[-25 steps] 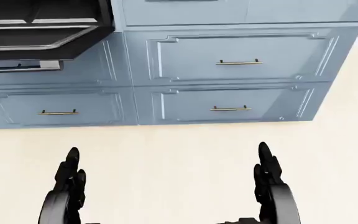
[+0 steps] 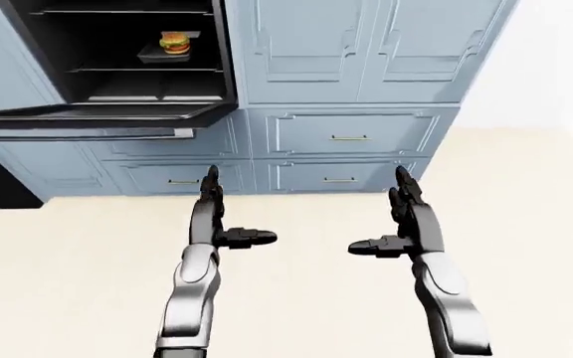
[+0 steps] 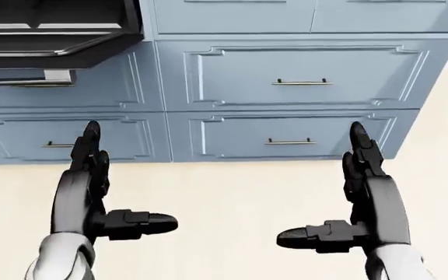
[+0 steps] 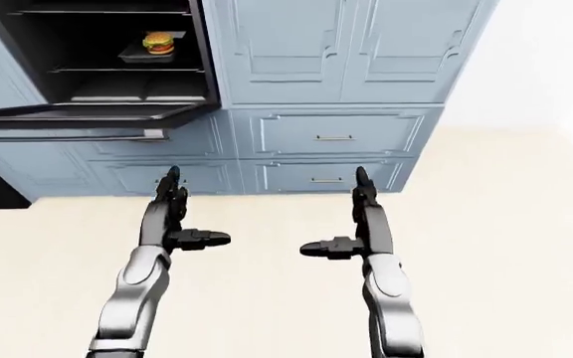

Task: Close the oven door.

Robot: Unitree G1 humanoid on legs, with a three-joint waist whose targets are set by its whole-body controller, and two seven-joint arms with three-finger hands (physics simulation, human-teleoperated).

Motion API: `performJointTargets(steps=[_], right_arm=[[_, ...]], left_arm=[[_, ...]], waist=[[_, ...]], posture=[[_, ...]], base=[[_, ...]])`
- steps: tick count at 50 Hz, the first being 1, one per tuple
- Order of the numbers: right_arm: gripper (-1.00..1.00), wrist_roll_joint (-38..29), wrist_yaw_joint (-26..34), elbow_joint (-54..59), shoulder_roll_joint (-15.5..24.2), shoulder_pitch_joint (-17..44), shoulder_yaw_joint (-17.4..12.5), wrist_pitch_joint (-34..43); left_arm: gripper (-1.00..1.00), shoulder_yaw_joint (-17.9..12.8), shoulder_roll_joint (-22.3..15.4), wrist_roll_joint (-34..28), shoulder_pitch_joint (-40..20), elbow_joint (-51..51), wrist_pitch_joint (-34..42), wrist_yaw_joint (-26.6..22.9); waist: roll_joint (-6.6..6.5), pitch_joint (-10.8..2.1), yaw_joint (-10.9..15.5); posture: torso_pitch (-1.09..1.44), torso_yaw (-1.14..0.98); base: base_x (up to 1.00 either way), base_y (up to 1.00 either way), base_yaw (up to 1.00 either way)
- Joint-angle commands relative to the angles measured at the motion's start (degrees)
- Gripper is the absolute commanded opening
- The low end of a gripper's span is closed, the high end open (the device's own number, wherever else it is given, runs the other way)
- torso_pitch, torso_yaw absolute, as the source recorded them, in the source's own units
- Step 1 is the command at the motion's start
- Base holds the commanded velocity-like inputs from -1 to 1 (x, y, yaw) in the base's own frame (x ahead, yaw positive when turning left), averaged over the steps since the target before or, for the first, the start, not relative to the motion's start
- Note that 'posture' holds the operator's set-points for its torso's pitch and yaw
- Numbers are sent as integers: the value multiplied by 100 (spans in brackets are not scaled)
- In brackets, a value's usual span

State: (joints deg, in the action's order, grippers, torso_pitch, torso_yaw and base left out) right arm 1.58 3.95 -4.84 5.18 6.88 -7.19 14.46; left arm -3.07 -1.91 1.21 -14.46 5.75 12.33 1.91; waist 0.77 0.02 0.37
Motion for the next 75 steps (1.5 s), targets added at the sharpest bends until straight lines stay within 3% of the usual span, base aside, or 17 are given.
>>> performJointTargets(steps=[1,4,6,9,16,21,32,39,40,42,50,56,61,64,66,71,75], right_arm=[[100,98,161,635,89,260,-101,-294],[100,634,547,4037,317,740,-558,-2408],[100,873,829,6499,443,1237,-633,-4044],[100,1311,1241,7744,496,1371,-648,-4707],[100,1626,1511,8126,527,1152,-635,-4858],[100,1645,1512,8236,518,1069,-717,-4609],[100,1636,1525,8230,505,1048,-723,-4531],[100,1641,1605,8238,489,1064,-731,-4433],[100,1640,1614,8238,486,1063,-730,-4427],[100,1630,1593,8235,488,1064,-725,-4427],[100,1631,1620,8235,483,1070,-728,-4395],[100,1633,1613,8235,484,1074,-728,-4378],[100,1628,1615,8238,475,1083,-723,-4357],[100,1641,1635,8239,478,1067,-734,-4351],[100,1644,1639,8240,472,1070,-734,-4340],[100,1653,1670,8250,453,1071,-746,-4313],[100,1669,1682,8248,454,1074,-755,-4297]], left_arm=[[100,-19,-55,-47,-439,921,-632,75],[100,-201,-341,-419,-1960,6160,-3425,417],[100,-285,-484,-606,-2034,7056,-3725,679],[100,-430,-612,-876,-1899,7233,-3483,816],[100,-779,-701,-1482,-1757,7323,-3033,1214],[100,-839,-711,-1848,-1617,7334,-3058,1261],[100,-1122,-691,-1849,-1400,7358,-2422,698],[100,-1166,-692,-1894,-1390,7356,-2430,777],[100,-1166,-691,-1893,-1391,7356,-2435,778],[100,-1163,-689,-1895,-1389,7355,-2442,786],[100,-1141,-691,-1923,-1390,7355,-2464,866],[100,-1138,-693,-1925,-1398,7354,-2477,886],[100,-1131,-693,-1928,-1396,7354,-2484,888],[100,-1128,-694,-1928,-1394,7354,-2491,885],[100,-1125,-692,-1924,-1394,7353,-2516,873],[100,-1126,-696,-1909,-1396,7352,-2546,859],[100,-1118,-691,-1915,-1396,7353,-2544,873]], waist=[[3,-76,-5],[32,-70,3],[39,-216,-9],[14,-281,-107],[-60,8,-119],[-63,-50,-117],[-72,-50,-99],[-57,-52,-97],[-73,-181,-87],[-88,-34,-57],[-87,-16,-61],[-264,34,-43],[-105,-28,-40],[154,9,-77],[24,-28,-54],[-89,-51,-49],[-481,-3,-60]], posture=[[0,0],[0,0],[0,0],[0,0],[0,0],[0,0],[0,0],[0,0],[0,0],[0,0],[0,0],[0,0],[0,0],[0,0],[0,0],[0,0],[0,0]], base=[[0,0,0],[0,0,0],[0,0,0],[0,0,0],[0,0,0],[0,0,0],[0,0,0],[0,0,0],[5,0,0],[8,0,0],[7,0,0],[8,0,0],[7,0,0],[7,0,0],[7,0,0],[7,0,0],[7,0,0]])
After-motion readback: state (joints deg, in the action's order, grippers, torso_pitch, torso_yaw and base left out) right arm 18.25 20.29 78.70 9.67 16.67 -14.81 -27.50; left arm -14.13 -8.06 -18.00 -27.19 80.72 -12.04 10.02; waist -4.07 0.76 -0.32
